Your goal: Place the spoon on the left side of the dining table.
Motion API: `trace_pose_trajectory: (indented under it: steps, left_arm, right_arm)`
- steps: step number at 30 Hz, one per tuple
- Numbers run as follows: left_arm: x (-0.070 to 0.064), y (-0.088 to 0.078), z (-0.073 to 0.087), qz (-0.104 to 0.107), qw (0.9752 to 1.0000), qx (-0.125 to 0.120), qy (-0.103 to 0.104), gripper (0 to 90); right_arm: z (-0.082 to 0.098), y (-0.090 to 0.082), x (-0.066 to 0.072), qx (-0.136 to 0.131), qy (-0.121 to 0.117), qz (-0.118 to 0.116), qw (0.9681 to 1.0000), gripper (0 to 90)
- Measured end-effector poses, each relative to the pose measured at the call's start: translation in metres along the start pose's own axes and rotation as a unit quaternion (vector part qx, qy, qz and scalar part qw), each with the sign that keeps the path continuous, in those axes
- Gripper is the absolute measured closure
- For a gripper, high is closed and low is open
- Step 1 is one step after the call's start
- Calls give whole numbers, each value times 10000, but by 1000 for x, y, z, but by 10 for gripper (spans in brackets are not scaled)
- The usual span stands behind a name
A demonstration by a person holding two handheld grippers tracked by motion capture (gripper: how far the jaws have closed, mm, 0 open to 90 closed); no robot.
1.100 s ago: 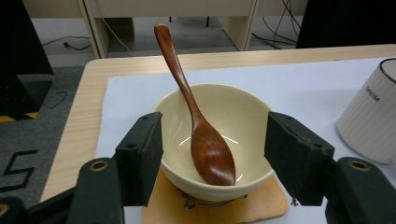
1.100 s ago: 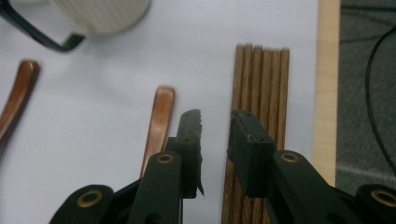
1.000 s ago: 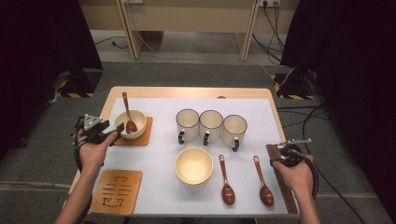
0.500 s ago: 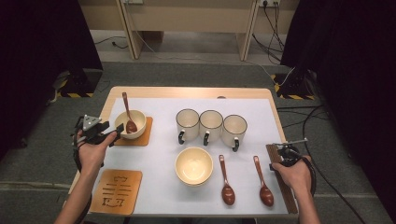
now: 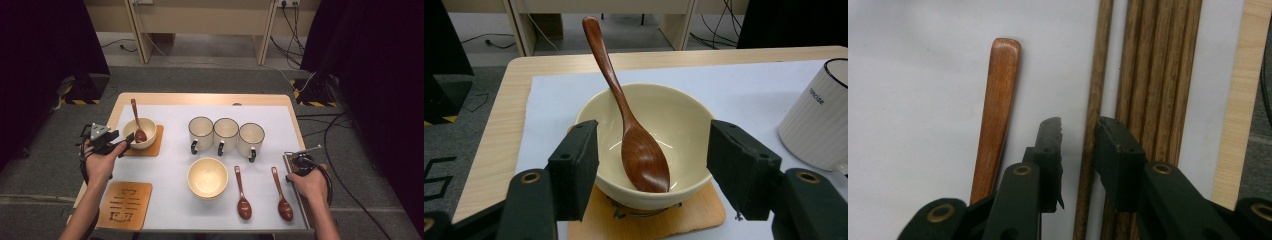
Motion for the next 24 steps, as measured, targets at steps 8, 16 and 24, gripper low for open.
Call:
trace_pose_trajectory:
  steps: [8,16,24]
  left_arm:
    - [0,0,0,3,10000,-10,-6,365]
    - [0,0,0,6,10000,-6,-8,366]
    - [-1,0,1,12,10000,-5,-13,366]
  right_arm:
    - [-2,-1,3,339,-43,84,9994,758]
    - [-1,-4,4,686,-106,130,9975,765]
    - [3,-3,6,978,-92,127,9951,788]
Point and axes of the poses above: each handheld gripper's, and its own axes: y roughly forward along the jaws, z roughly out of its underside, x roughly to its left, the point moved 4 cm from there along y, roughly forward along the jaws, and after that the axes turned 15 degrees about -x, right-handed, at the moved point
